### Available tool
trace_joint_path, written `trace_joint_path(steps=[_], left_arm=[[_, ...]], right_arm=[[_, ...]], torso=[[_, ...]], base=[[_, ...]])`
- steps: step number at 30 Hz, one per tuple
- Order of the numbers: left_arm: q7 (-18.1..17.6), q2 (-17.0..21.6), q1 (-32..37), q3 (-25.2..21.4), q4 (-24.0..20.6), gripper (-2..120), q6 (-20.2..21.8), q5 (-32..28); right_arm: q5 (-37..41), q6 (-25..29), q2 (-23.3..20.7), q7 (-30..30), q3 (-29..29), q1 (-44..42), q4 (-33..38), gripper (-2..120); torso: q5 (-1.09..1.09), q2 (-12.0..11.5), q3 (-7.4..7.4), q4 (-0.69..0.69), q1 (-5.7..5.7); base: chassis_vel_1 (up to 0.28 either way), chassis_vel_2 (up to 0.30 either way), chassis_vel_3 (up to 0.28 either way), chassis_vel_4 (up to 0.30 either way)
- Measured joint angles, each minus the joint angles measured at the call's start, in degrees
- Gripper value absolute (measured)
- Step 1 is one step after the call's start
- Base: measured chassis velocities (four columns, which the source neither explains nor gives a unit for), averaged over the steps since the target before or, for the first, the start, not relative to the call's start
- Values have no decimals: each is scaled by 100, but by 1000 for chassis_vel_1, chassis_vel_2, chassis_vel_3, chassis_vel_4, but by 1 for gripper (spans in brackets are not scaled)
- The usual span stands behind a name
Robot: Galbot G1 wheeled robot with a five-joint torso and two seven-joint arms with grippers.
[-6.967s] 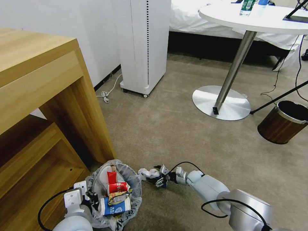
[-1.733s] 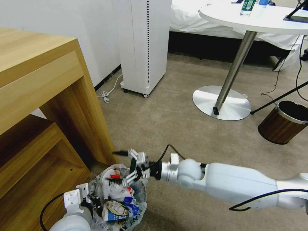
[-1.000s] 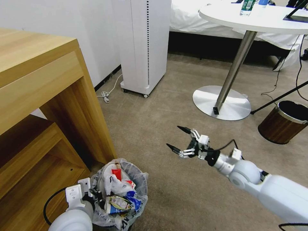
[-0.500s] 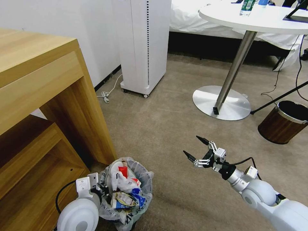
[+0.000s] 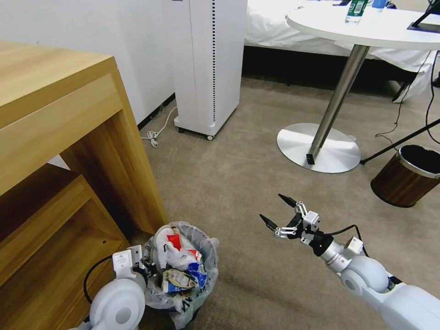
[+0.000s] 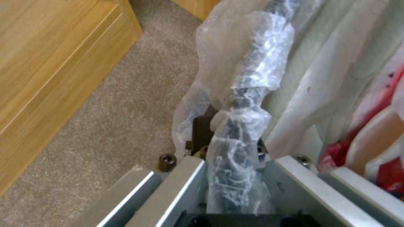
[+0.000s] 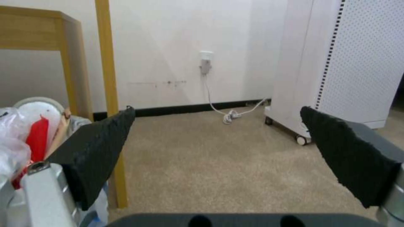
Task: Pick up the trash bin and place the garbage on the floor into it.
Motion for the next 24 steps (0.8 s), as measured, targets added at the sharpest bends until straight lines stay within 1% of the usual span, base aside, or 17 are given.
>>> trace_joint_path(steps=[11, 13, 14, 15, 17, 18, 19, 22, 23, 24], left_arm=[[-125, 47, -44, -30, -52, 0, 26, -311], [-123, 58, -17, -49, -75, 7, 27, -378], [-120, 66, -15, -69, -87, 14, 15, -393], [-120, 66, -15, -69, -87, 14, 15, -393], [-92, 82, -14, -108, -100, 22, -41, -382], [-29, 85, -47, -131, -95, 27, -139, -346], [-29, 85, -47, -131, -95, 27, -139, -346], [9, 90, -119, -179, -110, 40, -264, -349], [9, 90, -119, -179, -110, 40, -264, -349], [12, 93, -106, -202, -135, 48, -278, -345]], right_arm=[[-29, 67, 61, -3, -157, 76, -124, 100], [-47, 82, 90, -6, -191, 93, -155, 100], [-52, 93, 103, -8, -210, 93, -156, 100], [-52, 93, 103, -8, -210, 93, -156, 100], [-57, 98, 115, -13, -236, 93, -153, 100], [-71, 98, 135, -14, -258, 102, -151, 100], [-71, 98, 135, -14, -258, 102, -151, 100], [-107, 100, 185, -14, -291, 110, -151, 100], [-107, 100, 185, -14, -291, 110, -151, 100], [-125, 102, 188, -13, -294, 95, -152, 100]], torso=[[-5, -2, 2, -2, 1], [-7, -3, 3, -2, 2], [-9, -4, 3, -3, 2], [-9, -4, 3, -3, 2], [-6, -4, 3, -3, 2], [-5, -4, 2, -2, 2], [-5, -4, 2, -2, 2], [-4, -4, 2, -1, 2], [-4, -4, 2, -1, 2], [-4, -4, 1, -1, 2]], base=[[0, 0, 0, 0], [0, 0, 0, 0], [0, 0, 0, 0], [0, 0, 0, 0], [0, 0, 0, 0], [0, 0, 0, 0], [0, 0, 0, 0], [0, 0, 0, 0], [0, 0, 0, 0], [0, 0, 0, 0]])
